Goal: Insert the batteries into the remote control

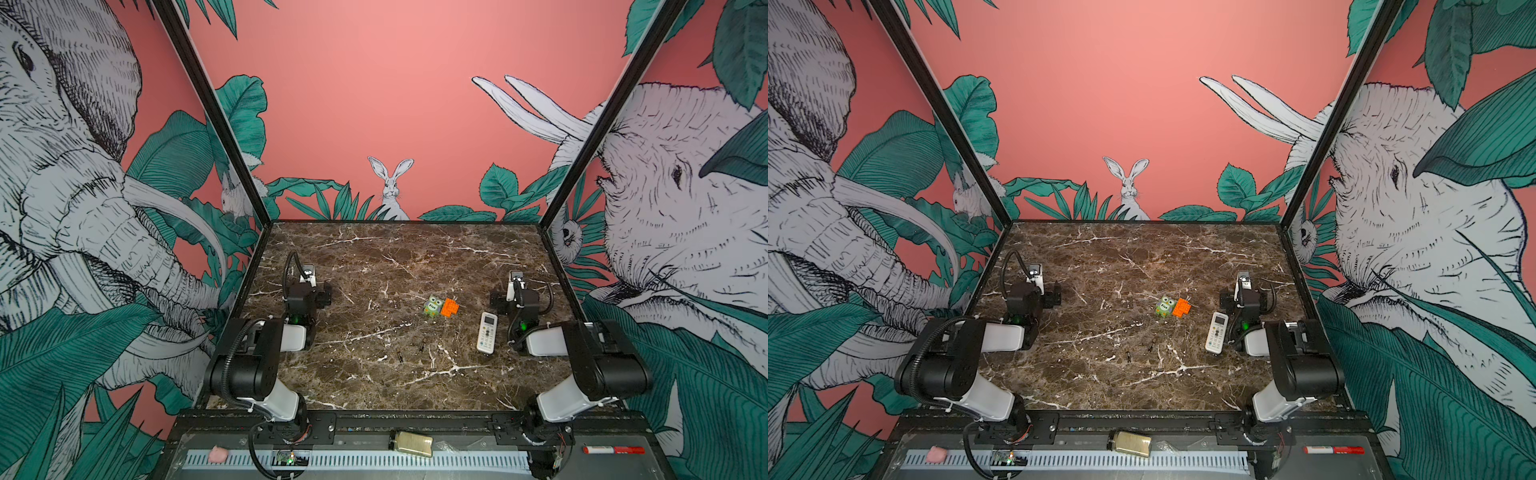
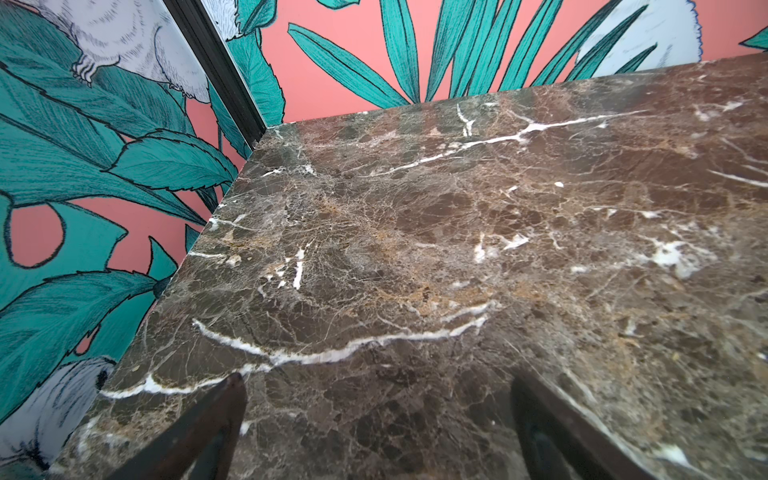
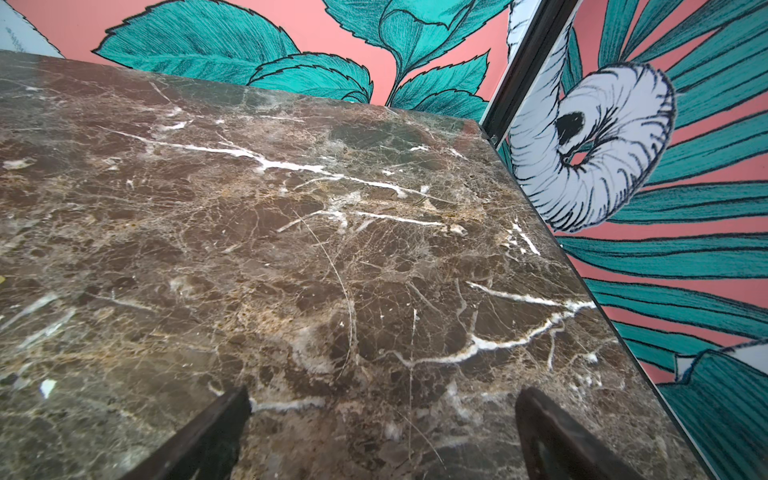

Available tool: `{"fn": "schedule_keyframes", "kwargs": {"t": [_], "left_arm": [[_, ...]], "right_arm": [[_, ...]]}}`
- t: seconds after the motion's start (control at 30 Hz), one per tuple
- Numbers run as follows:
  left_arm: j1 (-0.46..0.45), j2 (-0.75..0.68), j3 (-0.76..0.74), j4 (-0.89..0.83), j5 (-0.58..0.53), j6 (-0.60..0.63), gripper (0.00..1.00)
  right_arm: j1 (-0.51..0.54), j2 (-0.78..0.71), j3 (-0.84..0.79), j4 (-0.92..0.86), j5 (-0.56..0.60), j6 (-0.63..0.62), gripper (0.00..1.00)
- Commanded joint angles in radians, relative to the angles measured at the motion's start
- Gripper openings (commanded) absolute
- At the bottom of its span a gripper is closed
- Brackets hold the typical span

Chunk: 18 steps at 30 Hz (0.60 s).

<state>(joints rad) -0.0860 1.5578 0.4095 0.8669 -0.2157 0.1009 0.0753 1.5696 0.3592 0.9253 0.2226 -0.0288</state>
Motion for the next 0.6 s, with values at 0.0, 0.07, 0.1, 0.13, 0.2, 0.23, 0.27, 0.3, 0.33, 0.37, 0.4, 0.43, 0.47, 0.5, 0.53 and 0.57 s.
{"fn": "schedule_keyframes", "kwargs": {"t": [0.0,0.07,0.1,0.13,0.2,0.23,0.27,0.3,0.33,0.37,0.4,0.43,0.47,0.5,0.53,0.57], "left_arm": [[0.006,-0.004,-0.009,0.026,0.014,-0.003,1.0],[0.006,-0.004,-0.011,0.03,0.013,-0.003,1.0],[0.007,-0.004,-0.011,0.027,0.013,-0.002,1.0],[0.006,-0.004,-0.011,0.028,0.012,-0.001,1.0],[0.007,-0.004,-0.009,0.027,0.013,-0.002,1.0],[0.006,-0.004,-0.01,0.028,0.012,-0.001,1.0],[0.007,-0.004,-0.011,0.028,0.012,-0.002,1.0],[0.007,-0.004,-0.01,0.028,0.012,-0.003,1.0],[0.006,-0.004,-0.011,0.028,0.012,-0.003,1.0],[0.007,-0.004,-0.011,0.028,0.012,-0.003,1.0],[0.008,-0.005,-0.011,0.029,0.013,-0.002,0.99],[0.007,-0.005,-0.013,0.031,0.012,-0.002,0.99],[0.006,-0.007,-0.014,0.032,0.013,-0.001,1.0],[0.006,-0.007,-0.014,0.033,0.013,-0.001,1.0],[0.007,-0.01,-0.011,0.032,0.015,0.0,1.0],[0.006,-0.016,-0.005,0.023,0.019,0.005,1.0]], "right_arm": [[-0.003,-0.019,0.013,0.028,-0.008,0.011,0.99],[-0.003,-0.019,0.014,0.025,-0.009,0.01,0.99],[-0.004,-0.018,0.015,0.024,-0.009,0.012,0.99],[-0.003,-0.019,0.015,0.024,-0.009,0.012,0.99],[-0.003,-0.019,0.016,0.019,-0.009,0.013,0.99],[-0.003,-0.019,0.017,0.018,-0.009,0.013,0.99],[-0.003,-0.019,0.018,0.018,-0.009,0.013,0.99],[-0.003,-0.019,0.016,0.019,-0.011,0.013,0.99],[-0.003,-0.02,0.014,0.022,-0.009,0.012,0.99],[-0.003,-0.019,0.012,0.028,-0.004,0.013,0.99],[-0.003,-0.019,0.007,0.041,0.018,0.017,0.99],[-0.003,-0.021,-0.001,0.058,0.029,0.019,0.99],[-0.003,-0.031,-0.013,0.075,0.028,0.018,0.99],[-0.004,-0.044,-0.022,0.078,0.016,0.015,0.99],[-0.003,-0.06,-0.026,0.074,0.004,0.011,0.99],[0.0,-0.08,-0.027,0.061,-0.004,0.007,0.99]]}}
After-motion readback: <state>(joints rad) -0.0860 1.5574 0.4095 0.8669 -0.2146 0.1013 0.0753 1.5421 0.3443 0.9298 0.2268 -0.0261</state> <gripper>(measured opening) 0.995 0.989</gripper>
